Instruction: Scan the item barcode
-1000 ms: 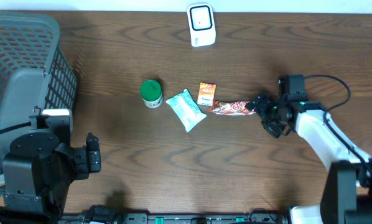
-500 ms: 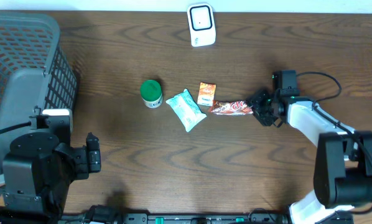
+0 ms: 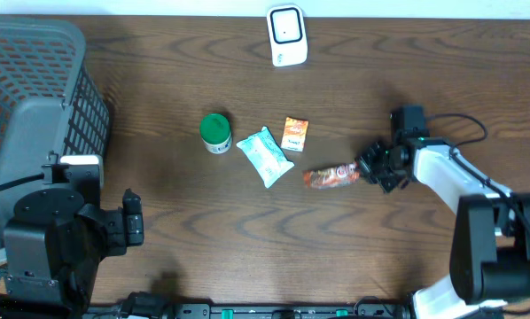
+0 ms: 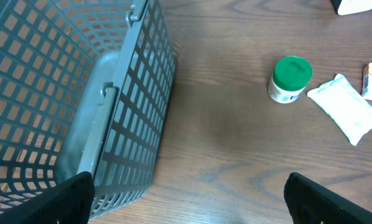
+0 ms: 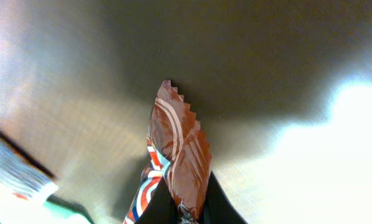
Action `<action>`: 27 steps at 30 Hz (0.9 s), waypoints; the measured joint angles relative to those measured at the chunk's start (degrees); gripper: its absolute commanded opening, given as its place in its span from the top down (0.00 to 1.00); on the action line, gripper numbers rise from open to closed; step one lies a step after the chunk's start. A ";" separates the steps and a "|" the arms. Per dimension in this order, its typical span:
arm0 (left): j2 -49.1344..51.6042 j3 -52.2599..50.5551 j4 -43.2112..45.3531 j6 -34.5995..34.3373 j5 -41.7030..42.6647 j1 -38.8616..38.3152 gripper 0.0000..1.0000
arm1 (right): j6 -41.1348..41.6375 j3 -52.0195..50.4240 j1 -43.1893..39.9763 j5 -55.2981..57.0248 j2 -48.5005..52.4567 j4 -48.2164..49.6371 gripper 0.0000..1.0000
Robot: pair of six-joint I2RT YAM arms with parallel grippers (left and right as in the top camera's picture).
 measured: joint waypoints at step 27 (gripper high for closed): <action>0.00 0.00 -0.02 0.00 0.00 0.00 0.02 | 26.95 -1.07 -1.18 -7.30 -12.04 -43.87 0.99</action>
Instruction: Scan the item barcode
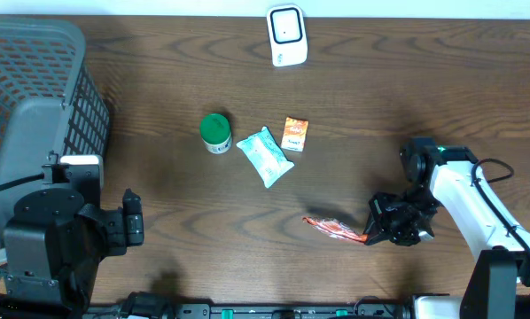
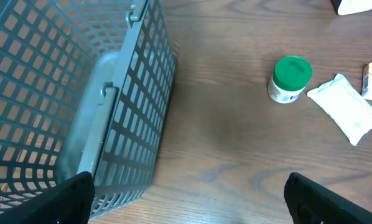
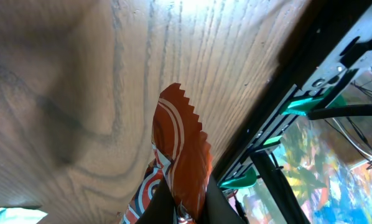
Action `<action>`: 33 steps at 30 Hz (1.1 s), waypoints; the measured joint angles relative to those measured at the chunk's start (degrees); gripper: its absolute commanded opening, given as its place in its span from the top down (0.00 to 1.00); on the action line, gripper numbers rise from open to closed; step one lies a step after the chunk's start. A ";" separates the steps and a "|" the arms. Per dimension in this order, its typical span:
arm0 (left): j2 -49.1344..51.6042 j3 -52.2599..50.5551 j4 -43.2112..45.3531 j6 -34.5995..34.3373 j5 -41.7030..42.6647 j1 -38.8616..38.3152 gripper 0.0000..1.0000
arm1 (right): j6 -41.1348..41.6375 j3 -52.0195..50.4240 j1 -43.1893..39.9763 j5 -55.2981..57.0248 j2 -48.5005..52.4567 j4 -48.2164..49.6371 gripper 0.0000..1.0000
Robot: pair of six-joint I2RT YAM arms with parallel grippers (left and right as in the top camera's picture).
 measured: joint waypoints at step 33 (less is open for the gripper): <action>0.00 0.00 0.00 0.00 0.00 0.00 0.02 | -4.68 0.00 0.00 -11.69 0.00 -9.55 0.99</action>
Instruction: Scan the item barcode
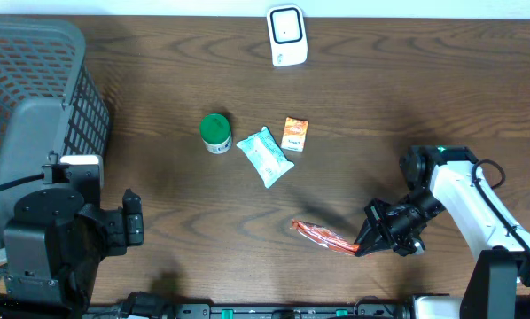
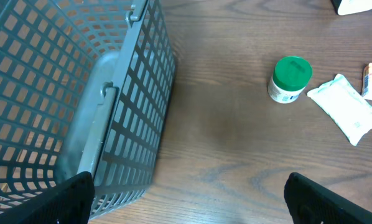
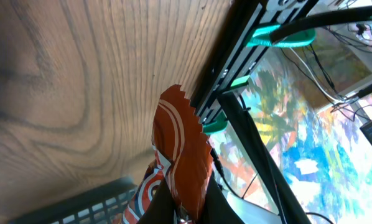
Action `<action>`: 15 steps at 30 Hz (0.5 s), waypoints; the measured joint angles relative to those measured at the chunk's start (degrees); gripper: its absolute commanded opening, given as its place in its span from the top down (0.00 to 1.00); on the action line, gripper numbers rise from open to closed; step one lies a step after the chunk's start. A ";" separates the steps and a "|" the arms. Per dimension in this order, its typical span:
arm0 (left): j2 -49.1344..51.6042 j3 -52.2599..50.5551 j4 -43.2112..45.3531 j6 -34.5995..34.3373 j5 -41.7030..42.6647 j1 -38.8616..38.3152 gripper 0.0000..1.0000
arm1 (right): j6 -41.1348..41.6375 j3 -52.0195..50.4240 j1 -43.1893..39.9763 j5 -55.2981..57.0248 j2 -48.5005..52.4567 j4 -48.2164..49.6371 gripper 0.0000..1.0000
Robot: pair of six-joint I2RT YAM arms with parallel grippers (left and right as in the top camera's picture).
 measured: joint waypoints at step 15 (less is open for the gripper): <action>0.00 0.00 0.00 0.00 0.00 0.00 0.02 | -0.02 0.00 0.00 -3.56 0.00 -1.66 0.99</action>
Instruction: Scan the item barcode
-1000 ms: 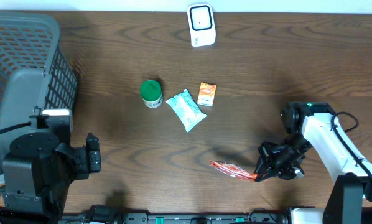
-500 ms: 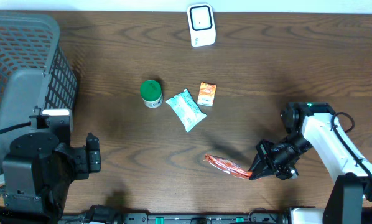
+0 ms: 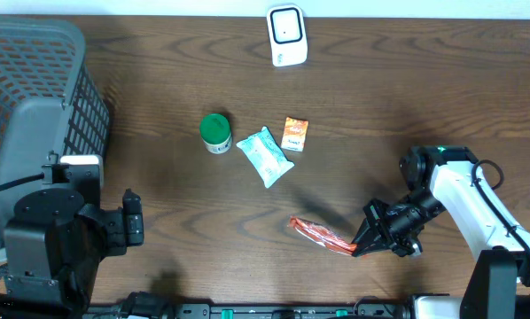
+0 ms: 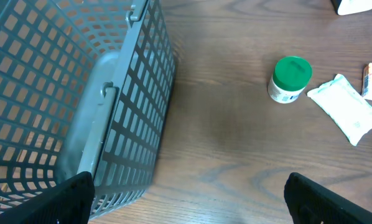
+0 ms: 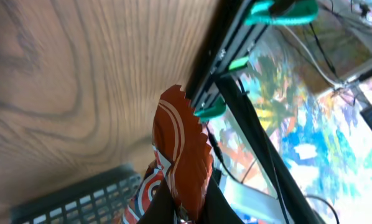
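Note:
My right gripper [image 3: 362,244] is shut on one end of an orange-red snack wrapper [image 3: 321,235], holding it above the table near the front right. In the right wrist view the wrapper [image 5: 181,146] stands edge-on between my fingers, its serrated end up. The white scanner [image 3: 286,35] stands at the far edge, centre. My left gripper [image 4: 186,205] is open at the front left with nothing between its fingers [image 4: 68,196].
A grey mesh basket [image 3: 26,106] fills the left side. A green-capped jar [image 3: 215,132], a white pouch [image 3: 265,156] and a small orange box [image 3: 295,134] lie mid-table.
The right wrist has tilted slightly further, so its view shows more of the room beyond the table edge. The wrapper barely shifted. The left arm has not moved.
My right gripper first held the wrapper low at mid-table, right of the orange box. Then it had it nearer the front edge, right of centre. Half a second ago the wrapper was turned, pointing left and edge-on, where it stays now.

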Action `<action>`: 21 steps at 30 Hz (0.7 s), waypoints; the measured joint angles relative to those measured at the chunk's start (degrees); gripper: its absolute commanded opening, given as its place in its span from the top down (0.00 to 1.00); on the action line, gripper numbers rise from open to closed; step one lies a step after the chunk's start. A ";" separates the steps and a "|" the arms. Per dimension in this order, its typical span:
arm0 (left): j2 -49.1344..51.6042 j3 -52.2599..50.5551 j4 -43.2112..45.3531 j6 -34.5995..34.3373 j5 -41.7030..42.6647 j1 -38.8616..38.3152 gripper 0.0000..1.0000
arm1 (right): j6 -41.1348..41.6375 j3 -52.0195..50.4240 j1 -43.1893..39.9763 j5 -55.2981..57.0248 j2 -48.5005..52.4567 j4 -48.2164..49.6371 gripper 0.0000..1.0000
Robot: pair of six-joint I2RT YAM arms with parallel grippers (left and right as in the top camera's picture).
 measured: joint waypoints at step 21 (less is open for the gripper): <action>0.00 0.00 0.00 0.00 0.00 0.00 0.02 | 21.42 -0.02 0.00 -8.70 0.00 16.31 0.99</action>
